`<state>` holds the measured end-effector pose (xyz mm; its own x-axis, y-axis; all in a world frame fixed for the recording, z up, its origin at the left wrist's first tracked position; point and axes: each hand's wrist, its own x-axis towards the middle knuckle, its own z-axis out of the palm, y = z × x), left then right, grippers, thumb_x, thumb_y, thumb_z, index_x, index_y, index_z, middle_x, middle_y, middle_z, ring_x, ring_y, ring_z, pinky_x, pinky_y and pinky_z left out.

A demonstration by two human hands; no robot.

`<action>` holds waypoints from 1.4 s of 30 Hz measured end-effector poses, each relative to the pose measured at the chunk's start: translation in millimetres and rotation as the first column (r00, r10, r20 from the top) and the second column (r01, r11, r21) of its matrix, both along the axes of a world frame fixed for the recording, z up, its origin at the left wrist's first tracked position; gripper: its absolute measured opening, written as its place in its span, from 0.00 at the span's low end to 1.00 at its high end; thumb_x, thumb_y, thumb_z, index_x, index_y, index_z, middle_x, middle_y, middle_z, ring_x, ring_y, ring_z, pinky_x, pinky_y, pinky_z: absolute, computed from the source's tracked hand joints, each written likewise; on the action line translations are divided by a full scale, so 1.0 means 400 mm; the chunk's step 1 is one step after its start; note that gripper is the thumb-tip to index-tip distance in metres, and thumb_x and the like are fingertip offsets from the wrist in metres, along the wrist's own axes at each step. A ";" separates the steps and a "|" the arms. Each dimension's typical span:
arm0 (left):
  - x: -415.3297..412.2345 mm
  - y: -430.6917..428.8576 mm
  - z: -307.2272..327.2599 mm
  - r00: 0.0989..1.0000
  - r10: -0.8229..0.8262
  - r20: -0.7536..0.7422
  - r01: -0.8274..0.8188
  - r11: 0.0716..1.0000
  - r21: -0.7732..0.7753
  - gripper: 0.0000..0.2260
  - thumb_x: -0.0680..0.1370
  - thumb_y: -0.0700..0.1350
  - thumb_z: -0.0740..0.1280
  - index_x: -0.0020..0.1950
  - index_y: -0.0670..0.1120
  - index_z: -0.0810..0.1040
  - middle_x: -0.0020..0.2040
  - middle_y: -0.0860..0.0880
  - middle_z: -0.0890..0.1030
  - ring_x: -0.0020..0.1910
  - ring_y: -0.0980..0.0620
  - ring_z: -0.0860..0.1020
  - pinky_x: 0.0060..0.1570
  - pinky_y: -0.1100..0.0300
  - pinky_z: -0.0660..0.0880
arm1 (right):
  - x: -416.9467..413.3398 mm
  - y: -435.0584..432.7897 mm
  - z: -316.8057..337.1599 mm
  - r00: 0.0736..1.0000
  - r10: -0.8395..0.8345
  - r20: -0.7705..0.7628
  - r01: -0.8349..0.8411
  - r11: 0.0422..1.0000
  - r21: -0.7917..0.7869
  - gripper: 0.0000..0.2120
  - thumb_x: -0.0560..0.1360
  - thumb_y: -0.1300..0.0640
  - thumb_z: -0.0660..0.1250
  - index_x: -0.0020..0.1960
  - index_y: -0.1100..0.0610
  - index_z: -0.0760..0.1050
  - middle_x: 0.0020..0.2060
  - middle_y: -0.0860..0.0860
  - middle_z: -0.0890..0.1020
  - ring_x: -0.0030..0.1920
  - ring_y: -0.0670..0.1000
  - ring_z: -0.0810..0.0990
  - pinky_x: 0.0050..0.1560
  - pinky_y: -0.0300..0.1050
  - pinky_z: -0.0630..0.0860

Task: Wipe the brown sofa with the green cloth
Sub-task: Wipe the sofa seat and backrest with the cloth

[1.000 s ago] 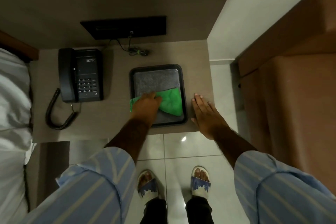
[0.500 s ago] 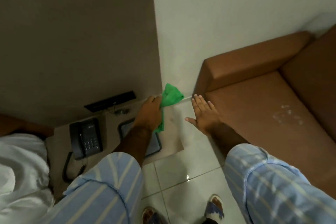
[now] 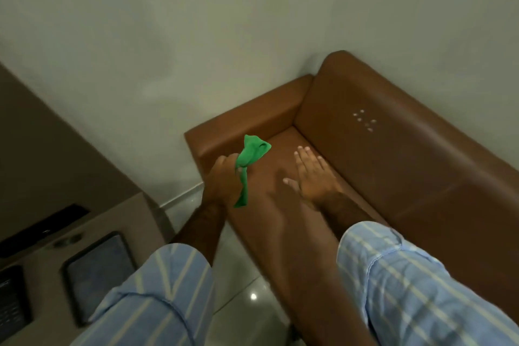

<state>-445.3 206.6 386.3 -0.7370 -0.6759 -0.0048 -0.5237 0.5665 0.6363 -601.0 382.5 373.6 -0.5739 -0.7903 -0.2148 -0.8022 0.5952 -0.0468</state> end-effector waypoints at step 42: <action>-1.174 0.492 -0.547 0.900 0.120 -0.418 -0.118 0.993 0.030 0.18 0.73 0.36 0.60 0.62 0.34 0.75 0.57 0.32 0.79 0.58 0.42 0.73 0.68 0.67 0.60 | -1.128 0.362 -0.203 0.931 -0.020 -0.366 -0.097 0.950 -0.297 0.28 0.86 0.48 0.51 0.82 0.59 0.61 0.81 0.57 0.65 0.81 0.58 0.63 0.79 0.57 0.63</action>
<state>-914.8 403.5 167.5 -0.5857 -0.7594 0.2831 -0.2722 0.5133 0.8139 -1052.2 527.5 292.2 -0.5336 -0.8065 0.2547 -0.8205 0.5666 0.0754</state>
